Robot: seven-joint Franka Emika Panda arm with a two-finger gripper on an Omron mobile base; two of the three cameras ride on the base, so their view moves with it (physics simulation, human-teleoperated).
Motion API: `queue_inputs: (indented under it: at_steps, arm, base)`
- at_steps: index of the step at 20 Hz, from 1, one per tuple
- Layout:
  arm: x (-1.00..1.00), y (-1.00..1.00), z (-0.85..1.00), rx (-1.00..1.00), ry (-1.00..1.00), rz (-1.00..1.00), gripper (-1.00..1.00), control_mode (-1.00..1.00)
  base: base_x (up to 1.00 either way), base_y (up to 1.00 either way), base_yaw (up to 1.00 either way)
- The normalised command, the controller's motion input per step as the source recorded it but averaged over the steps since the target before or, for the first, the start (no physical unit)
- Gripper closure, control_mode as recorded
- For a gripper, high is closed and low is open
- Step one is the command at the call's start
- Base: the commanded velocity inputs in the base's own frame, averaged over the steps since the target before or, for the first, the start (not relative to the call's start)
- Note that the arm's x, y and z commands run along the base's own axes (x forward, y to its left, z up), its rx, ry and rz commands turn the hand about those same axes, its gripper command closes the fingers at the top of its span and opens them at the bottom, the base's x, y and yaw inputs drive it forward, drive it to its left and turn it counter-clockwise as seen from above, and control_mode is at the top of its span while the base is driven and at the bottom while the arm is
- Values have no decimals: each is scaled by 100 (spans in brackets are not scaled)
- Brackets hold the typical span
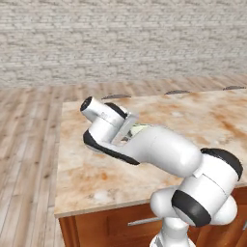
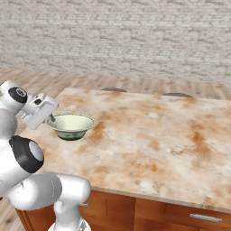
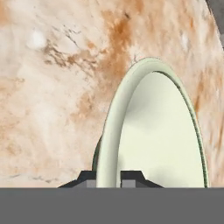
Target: Pick the cup and bowl and place them in the sink. Then turn on the water.
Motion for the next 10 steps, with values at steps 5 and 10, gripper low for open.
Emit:
queue_inputs:
  at_steps: [5,10]
  arm:
    - [-24,0,-15,-23,27,5,100,-100]
    - [-9,0,-22,-2,-31,0,100,-100]
  base:
    - [0,0,0]
    - [0,0,0]
